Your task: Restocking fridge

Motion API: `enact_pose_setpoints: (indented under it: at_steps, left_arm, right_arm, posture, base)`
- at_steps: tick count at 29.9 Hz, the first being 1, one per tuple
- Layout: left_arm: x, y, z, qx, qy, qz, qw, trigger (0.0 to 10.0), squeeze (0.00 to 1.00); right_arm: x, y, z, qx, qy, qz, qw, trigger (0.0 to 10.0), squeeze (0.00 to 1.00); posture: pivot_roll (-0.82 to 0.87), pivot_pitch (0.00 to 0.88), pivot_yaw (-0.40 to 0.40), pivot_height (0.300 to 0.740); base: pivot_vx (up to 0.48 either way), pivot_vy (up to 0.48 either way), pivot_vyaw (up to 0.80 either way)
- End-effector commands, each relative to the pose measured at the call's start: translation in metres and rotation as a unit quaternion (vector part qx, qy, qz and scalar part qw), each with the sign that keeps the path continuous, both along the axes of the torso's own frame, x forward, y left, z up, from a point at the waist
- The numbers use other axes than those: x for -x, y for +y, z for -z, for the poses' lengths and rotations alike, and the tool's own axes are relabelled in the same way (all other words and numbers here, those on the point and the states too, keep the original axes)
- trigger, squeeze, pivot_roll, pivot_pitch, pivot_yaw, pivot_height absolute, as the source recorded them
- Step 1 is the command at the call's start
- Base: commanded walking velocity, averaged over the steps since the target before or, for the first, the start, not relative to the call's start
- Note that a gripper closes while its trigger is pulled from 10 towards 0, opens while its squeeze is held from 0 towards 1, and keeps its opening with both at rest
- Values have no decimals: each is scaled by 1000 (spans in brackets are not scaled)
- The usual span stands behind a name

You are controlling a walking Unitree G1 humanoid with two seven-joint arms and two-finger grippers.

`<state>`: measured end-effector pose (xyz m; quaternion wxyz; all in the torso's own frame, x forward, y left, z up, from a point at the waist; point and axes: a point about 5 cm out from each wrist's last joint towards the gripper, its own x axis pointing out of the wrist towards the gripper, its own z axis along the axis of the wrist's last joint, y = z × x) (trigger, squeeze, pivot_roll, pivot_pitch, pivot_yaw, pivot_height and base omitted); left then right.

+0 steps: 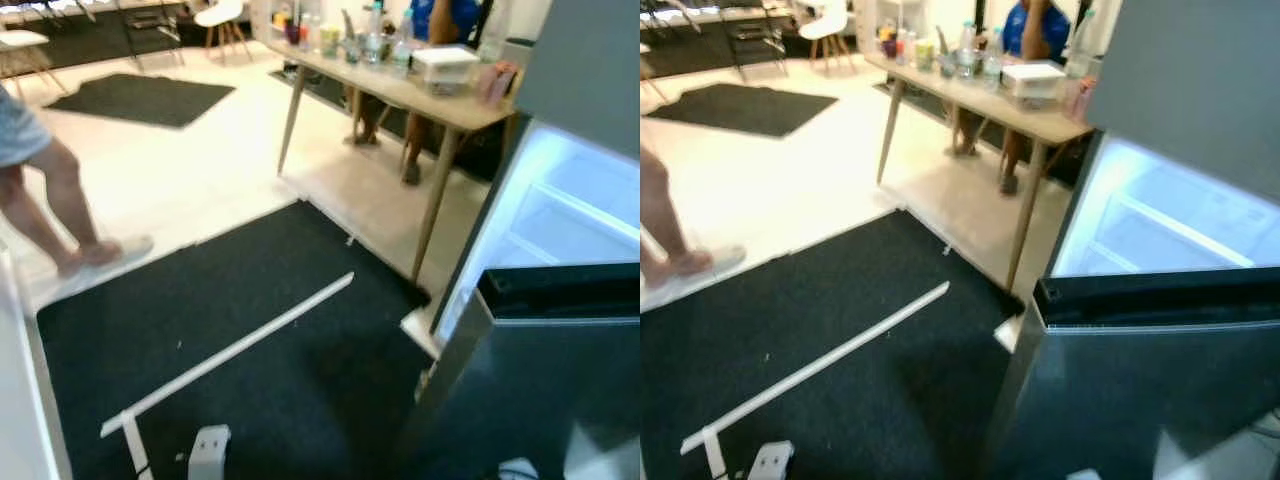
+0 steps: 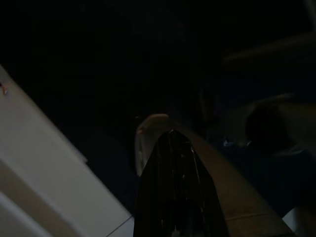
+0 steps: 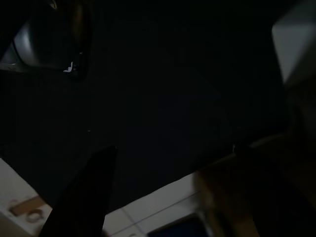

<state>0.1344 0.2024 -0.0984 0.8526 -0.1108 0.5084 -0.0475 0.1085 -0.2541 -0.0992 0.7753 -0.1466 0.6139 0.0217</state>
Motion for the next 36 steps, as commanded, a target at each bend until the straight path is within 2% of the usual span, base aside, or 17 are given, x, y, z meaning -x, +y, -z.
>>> enact_pose_setpoints:
  at_steps: [1,13,18,19,20,22,23,24,26,27,28,29,30,31,33,34,36]
  left_arm:
    - [5,0,2,-3,9,5,1000,10000,0]
    - [5,2,2,-11,9,-6,1000,10000,0]
    - [5,2,2,-9,8,-7,1000,10000,0]
    - [5,2,2,-8,8,-8,1000,10000,0]
    - [5,2,2,-8,8,-8,1000,10000,0]
    - [5,2,2,-7,8,-8,1000,10000,0]
    - [5,2,2,-7,8,-8,1000,10000,0]
    - [5,2,2,-7,8,-8,1000,10000,0]
    - [5,2,2,-7,9,-8,1000,10000,0]
    - [5,2,2,-7,9,-8,1000,10000,0]
    - [5,2,2,-7,9,-8,1000,10000,0]
    - [5,2,2,-7,9,-9,1000,10000,0]
    - [5,2,2,-6,9,-10,1000,10000,0]
    - [5,2,2,-6,9,-10,1000,10000,0]
    - [5,2,2,-5,8,-11,1000,10000,0]
    - [5,2,2,-5,8,-11,1000,10000,0]
    - [5,1,2,-3,8,-13,1000,10000,0]
  right_arm:
    - [-4,4,0,-3,-6,-5,1000,10000,0]
    - [-2,3,0,-1,-5,1,1000,10000,0]
    - [-10,-4,-4,13,-37,32,999,10000,0]
    - [-31,-14,-14,29,-89,66,993,10000,0]
    - [-31,-14,-14,29,-89,66,993,10000,0]
    - [-54,-23,-27,45,-139,85,986,10000,0]
    - [-54,-23,-27,45,-139,85,986,10000,0]
    - [-63,-27,-32,53,-155,86,983,10000,0]
    - [-83,-33,-45,64,-189,90,976,10000,0]
    - [-98,-37,-55,69,-216,92,970,10000,0]
    - [-98,-37,-55,69,-216,92,970,10000,0]
    - [-121,-39,-72,71,-258,99,959,10000,0]
    - [-151,-40,-96,69,-313,104,942,10000,0]
    - [-151,-40,-96,69,-313,104,942,10000,0]
    - [-191,-40,-135,56,-395,119,909,10000,0]
    - [-191,-40,-135,56,-395,119,909,10000,0]
    - [-230,-36,-188,43,-500,141,854,10000,0]
  posture:
    - [-50,0,-54,740]
    - [-54,0,-52,740]
    - [-55,0,-51,740]
    - [-55,0,-50,740]
    - [-55,0,-50,740]
    - [-56,0,-48,740]
    - [-56,0,-48,740]
    - [-56,0,-48,740]
    - [-57,0,-48,740]
    - [-57,0,-48,740]
    - [-57,0,-48,740]
    - [-57,0,-48,740]
    - [-57,0,-48,740]
    - [-57,0,-48,740]
    - [-53,0,-54,740]
    - [-53,0,-54,740]
    - [-50,0,-57,740]
  base:
    - [292,0,0]
    - [45,0,0]
    - [0,0,0]
    - [0,0,0]
    - [0,0,0]
    - [0,0,0]
    - [0,0,0]
    - [0,0,0]
    - [0,0,0]
    - [0,0,0]
    - [0,0,0]
    - [0,0,0]
    - [0,0,0]
    - [0,0,0]
    - [0,0,0]
    - [0,0,0]
    - [0,0,0]
